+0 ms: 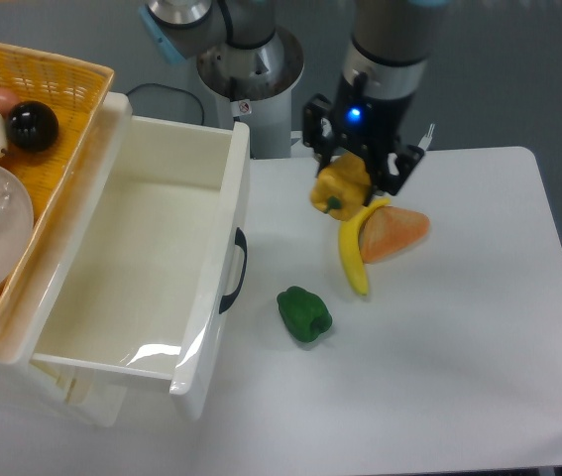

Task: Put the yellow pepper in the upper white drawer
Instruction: 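Carry the yellow pepper over the open white drawer, then lower the yellow pepper into the drawer and open the gripper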

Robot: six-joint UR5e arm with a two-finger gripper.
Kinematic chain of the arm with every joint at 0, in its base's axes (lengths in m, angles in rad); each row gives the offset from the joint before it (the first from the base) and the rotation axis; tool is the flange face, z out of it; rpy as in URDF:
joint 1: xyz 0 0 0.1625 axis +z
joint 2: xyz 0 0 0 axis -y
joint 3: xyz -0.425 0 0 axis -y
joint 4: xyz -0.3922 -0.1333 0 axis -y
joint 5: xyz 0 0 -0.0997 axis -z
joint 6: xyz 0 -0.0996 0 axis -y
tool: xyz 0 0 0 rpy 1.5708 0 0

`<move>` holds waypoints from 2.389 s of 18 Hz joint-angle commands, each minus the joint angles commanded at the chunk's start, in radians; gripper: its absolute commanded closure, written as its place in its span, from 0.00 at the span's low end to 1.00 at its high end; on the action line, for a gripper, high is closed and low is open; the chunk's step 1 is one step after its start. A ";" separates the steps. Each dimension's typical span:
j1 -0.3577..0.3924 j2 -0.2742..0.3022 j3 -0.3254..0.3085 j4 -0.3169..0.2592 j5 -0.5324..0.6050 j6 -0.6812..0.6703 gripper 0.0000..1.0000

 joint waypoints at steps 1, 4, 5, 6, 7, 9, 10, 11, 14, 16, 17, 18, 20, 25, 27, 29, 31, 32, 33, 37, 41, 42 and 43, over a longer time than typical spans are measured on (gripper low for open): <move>-0.012 0.006 -0.002 0.002 -0.012 -0.018 0.60; -0.064 0.005 -0.006 0.029 -0.020 -0.074 0.60; -0.090 0.005 -0.018 0.047 -0.019 -0.098 0.60; -0.113 0.006 -0.035 0.073 -0.019 -0.118 0.60; -0.126 0.008 -0.049 0.096 -0.019 -0.135 0.60; -0.149 0.011 -0.061 0.121 -0.019 -0.161 0.60; -0.152 0.009 -0.063 0.127 -0.017 -0.163 0.60; -0.154 0.008 -0.064 0.127 -0.019 -0.164 0.60; -0.164 0.006 -0.078 0.136 -0.017 -0.164 0.60; -0.169 0.006 -0.092 0.150 -0.015 -0.164 0.60; -0.175 0.006 -0.100 0.156 -0.015 -0.166 0.60; -0.184 0.006 -0.106 0.158 -0.014 -0.166 0.60; -0.197 0.008 -0.117 0.164 -0.014 -0.181 0.60; -0.239 -0.001 -0.126 0.193 -0.011 -0.213 0.60; -0.247 -0.004 -0.149 0.233 -0.003 -0.230 0.60; -0.264 -0.011 -0.179 0.267 0.024 -0.232 0.60; -0.276 -0.012 -0.202 0.276 0.047 -0.233 0.60; -0.276 -0.014 -0.203 0.276 0.047 -0.233 0.60; -0.276 -0.018 -0.203 0.276 0.047 -0.233 0.60; -0.281 -0.032 -0.204 0.276 0.047 -0.235 0.60; -0.290 -0.055 -0.206 0.291 0.049 -0.235 0.59; -0.290 -0.061 -0.206 0.291 0.049 -0.235 0.59; -0.290 -0.063 -0.206 0.291 0.049 -0.238 0.59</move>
